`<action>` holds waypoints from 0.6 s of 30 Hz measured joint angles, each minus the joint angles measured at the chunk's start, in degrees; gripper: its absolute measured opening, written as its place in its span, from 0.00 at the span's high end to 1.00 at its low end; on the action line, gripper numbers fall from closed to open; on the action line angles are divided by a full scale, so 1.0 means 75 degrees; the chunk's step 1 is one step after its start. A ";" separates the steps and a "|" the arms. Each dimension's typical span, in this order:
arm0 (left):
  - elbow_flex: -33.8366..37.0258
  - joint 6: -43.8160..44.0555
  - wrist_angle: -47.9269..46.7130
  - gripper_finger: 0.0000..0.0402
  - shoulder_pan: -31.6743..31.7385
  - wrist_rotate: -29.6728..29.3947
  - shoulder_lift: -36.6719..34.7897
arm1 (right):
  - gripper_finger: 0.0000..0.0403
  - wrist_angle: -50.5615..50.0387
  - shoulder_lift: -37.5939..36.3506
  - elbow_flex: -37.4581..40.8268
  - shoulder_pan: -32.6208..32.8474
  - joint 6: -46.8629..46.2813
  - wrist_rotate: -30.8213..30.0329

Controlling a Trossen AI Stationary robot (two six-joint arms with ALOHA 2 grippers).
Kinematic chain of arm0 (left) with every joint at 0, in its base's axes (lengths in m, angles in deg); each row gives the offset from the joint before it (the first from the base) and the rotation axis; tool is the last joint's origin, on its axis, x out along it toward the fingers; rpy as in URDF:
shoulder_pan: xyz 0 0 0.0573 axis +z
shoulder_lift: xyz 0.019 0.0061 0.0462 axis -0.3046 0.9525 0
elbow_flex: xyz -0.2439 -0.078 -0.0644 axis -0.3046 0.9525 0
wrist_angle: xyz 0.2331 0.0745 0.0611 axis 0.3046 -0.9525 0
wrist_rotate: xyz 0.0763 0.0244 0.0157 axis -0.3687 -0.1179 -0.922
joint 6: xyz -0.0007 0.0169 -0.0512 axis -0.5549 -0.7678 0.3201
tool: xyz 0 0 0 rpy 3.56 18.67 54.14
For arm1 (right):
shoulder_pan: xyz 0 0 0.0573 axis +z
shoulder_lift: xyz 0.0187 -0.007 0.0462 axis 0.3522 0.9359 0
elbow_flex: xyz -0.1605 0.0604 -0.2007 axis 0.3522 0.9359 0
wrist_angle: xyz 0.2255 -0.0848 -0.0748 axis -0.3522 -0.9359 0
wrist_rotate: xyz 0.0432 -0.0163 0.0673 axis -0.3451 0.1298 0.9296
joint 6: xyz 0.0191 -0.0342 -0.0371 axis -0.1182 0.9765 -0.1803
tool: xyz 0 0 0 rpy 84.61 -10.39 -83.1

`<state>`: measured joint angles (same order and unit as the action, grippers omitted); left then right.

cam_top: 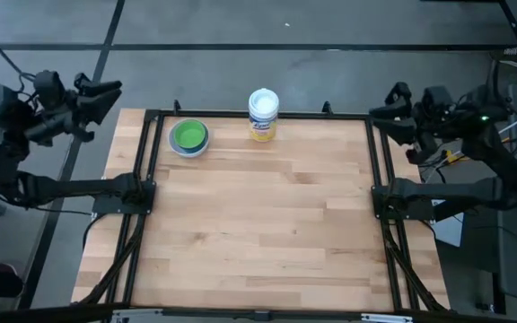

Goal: Nest bowls inside each other
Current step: Return to Home Position

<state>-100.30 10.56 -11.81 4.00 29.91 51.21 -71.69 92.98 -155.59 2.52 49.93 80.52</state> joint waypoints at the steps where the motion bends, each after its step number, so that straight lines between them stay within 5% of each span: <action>1: -0.0014 -0.0103 -0.0202 0.65 0.0000 0.0095 -0.0009 | 0.69 -0.0111 -0.0029 0.0001 -0.0001 -0.0187 0.0021; 5: 0.0019 -0.0882 -0.1528 0.65 0.0000 0.0450 0.0054 | 0.72 -0.0909 -0.0302 0.0009 -0.0001 0.0040 0.0200; 8: 0.0020 -0.0273 -0.2173 0.65 0.0001 0.0850 -0.0061 | 0.73 -0.1462 -0.0572 0.0008 -0.0001 0.0300 0.0290; 12: 0.0002 -0.1590 -0.2162 0.66 0.0063 0.2950 -0.0480 | 0.75 -0.2560 -0.0877 0.0019 -0.0001 -0.0093 0.0179; 18: 0.0017 -0.1440 -0.2950 0.66 0.0026 0.1931 -0.2186 | 0.76 -0.2718 -0.2101 0.0067 -0.0001 0.0976 0.0192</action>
<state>-100.17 -0.24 -33.94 4.20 44.39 34.81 -92.08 77.23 -155.09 2.51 57.26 81.96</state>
